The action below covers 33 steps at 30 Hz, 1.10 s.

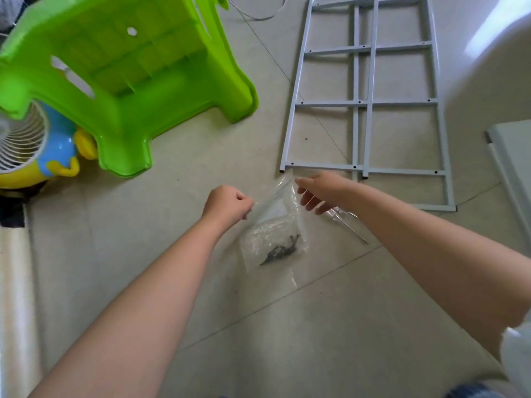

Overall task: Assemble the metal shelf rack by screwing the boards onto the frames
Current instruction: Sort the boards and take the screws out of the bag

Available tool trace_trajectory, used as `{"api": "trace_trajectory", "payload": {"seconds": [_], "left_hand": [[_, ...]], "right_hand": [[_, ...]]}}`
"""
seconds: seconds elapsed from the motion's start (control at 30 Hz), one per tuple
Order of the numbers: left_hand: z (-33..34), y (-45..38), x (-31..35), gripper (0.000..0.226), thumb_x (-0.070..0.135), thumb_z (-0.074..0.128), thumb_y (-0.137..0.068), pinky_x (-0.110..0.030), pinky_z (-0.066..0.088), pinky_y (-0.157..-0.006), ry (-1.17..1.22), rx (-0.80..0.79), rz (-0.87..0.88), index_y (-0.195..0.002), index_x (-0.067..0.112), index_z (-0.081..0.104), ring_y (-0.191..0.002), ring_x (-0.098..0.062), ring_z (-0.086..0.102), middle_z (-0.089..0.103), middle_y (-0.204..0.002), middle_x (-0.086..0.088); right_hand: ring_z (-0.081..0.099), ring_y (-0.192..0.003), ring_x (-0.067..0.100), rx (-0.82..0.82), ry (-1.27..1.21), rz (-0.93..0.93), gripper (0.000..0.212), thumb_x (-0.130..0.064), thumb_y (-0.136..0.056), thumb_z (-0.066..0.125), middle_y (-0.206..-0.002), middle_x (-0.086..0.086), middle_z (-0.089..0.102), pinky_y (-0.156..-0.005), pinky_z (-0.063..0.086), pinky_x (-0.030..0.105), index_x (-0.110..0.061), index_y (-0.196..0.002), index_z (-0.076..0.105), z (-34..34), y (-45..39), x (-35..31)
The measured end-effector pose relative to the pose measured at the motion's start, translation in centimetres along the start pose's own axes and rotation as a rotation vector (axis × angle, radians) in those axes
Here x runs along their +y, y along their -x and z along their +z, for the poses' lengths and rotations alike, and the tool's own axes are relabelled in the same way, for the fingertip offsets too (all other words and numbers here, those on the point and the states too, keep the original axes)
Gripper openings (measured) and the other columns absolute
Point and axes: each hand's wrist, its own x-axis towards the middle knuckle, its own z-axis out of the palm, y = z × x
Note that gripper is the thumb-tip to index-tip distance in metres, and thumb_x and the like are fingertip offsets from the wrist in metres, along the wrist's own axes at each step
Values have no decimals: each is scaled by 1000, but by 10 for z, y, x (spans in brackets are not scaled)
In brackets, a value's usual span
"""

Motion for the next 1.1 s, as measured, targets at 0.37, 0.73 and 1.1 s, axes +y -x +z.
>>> {"api": "trace_trajectory", "payload": {"seconds": [0.37,0.73,1.1], "left_hand": [[-24,30,1,30,16,72,-78,-9,27,-38,108,-345,186,-52,15,57,-34,2,37,47,-34,14],[-30,40,2,44,20,75,-76,-19,27,-43,-54,-296,243,-51,15,39,-47,-9,34,39,-49,3],[-41,38,8,35,10,72,-77,-19,31,-47,-16,-200,297,-68,18,39,-54,-9,41,46,-61,4]], "right_hand": [[57,-56,14,-52,-168,166,36,-43,-88,57,-67,4,58,-47,45,19,-9,-77,54,14,18,-18],[49,-39,9,23,-395,-4,30,-24,-89,60,-43,-1,45,-41,41,18,-10,-64,49,32,26,-9],[46,-36,8,66,-516,-23,34,-22,-88,62,-34,-5,38,-38,40,14,-11,-61,44,33,21,-23]]}}
